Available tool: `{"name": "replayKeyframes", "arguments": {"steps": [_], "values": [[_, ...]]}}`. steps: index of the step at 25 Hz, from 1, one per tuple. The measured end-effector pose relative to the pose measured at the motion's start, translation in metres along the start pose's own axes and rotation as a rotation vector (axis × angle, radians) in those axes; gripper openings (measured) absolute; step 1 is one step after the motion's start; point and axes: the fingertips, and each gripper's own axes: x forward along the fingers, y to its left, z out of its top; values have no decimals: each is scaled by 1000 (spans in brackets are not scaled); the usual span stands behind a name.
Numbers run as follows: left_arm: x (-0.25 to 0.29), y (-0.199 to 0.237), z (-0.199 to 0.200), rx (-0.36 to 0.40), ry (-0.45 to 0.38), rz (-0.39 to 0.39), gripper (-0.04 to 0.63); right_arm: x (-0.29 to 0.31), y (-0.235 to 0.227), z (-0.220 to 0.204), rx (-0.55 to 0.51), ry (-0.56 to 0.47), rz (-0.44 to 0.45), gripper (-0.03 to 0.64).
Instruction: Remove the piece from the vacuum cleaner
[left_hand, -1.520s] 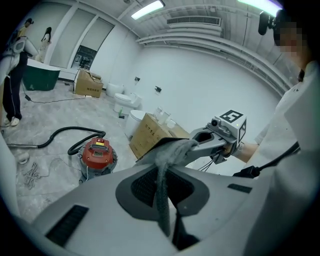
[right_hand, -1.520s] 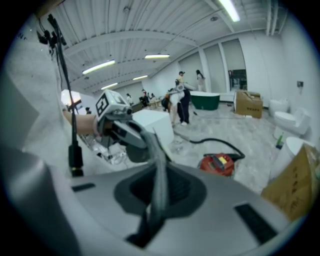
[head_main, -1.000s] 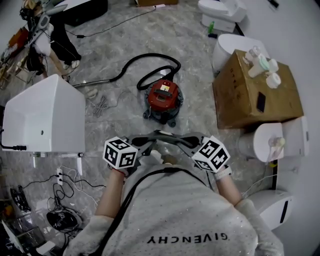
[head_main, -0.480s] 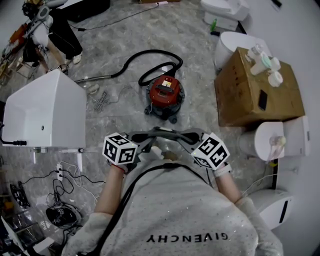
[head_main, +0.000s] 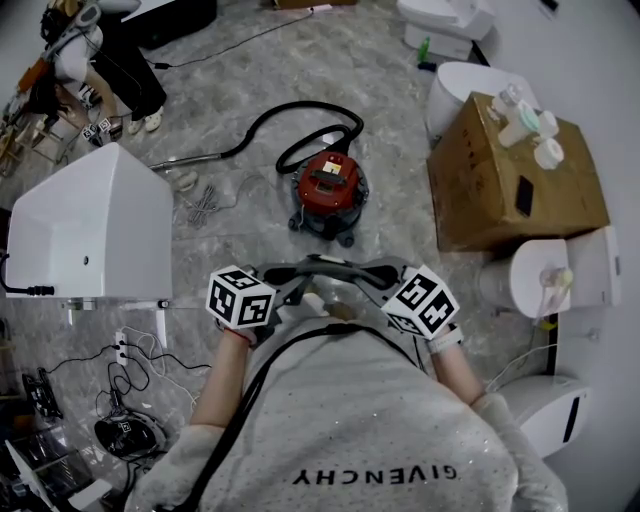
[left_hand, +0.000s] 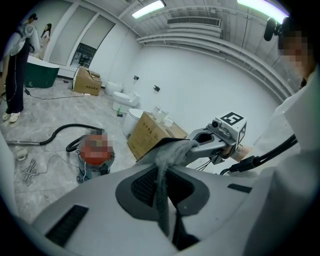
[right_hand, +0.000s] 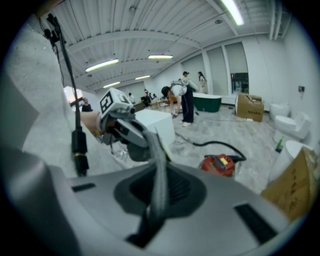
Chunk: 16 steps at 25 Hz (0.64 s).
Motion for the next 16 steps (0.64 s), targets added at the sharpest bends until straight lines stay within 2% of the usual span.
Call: {"name": "replayKeyframes", "arguments": {"steps": [16], "values": [[-1, 1, 0, -8, -8, -6, 34, 1, 0, 1, -14, 12, 7, 25]]}}
